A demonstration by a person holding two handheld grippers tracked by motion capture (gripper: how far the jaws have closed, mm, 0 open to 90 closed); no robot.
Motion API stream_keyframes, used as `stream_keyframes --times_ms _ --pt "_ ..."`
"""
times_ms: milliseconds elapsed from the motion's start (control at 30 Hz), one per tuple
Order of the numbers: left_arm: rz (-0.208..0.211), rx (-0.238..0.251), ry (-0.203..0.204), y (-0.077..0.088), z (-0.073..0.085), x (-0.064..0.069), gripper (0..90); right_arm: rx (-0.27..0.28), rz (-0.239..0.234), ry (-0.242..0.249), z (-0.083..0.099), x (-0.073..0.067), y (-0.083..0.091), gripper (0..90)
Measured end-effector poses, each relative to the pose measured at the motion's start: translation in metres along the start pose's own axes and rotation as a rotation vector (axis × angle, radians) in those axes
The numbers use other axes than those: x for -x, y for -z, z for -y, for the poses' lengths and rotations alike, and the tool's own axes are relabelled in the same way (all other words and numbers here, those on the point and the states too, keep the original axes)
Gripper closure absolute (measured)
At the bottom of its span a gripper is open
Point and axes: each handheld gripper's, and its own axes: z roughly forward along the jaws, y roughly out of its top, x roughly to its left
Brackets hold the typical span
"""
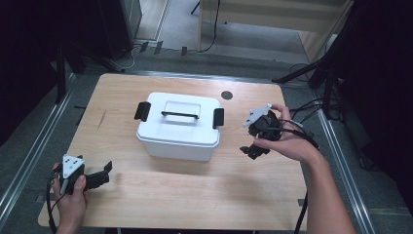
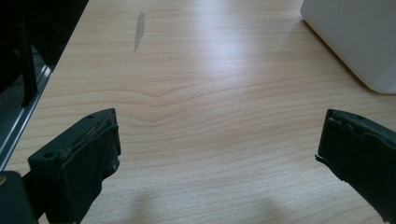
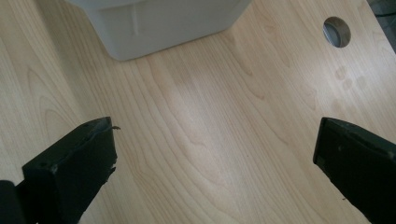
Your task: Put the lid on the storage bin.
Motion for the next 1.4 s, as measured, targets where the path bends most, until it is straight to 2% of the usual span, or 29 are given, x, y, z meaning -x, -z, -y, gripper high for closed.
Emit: stream_keyframes --times_ms 167,267,533,900,1233,1400 --pt "0.000 0.000 0.000 0.000 0.000 0.000 0.0 0.034 0.032 -0.027 0.013 -0.001 0.000 0.0" --pt "-0.001 0.000 -0.003 0.000 0.000 0.000 0.0 0.058 0.031 -0.047 0.020 0.000 0.000 0.0" --pt "-0.002 -0.002 -0.004 0.000 0.000 0.000 0.0 0.064 0.039 -0.095 0.042 -0.004 -0.009 0.0" --pt "-0.003 -0.001 -0.006 0.000 0.000 0.001 0.0 0.057 0.053 -0.131 0.073 -0.009 -0.022 0.0" --pt "-0.005 -0.001 -0.007 0.000 0.000 0.001 0.0 0.076 0.064 -0.182 0.101 -0.016 -0.032 0.0" --pt "-0.005 -0.002 -0.008 0.000 0.000 0.001 0.0 0.116 0.067 -0.225 0.114 -0.020 -0.034 0.0"
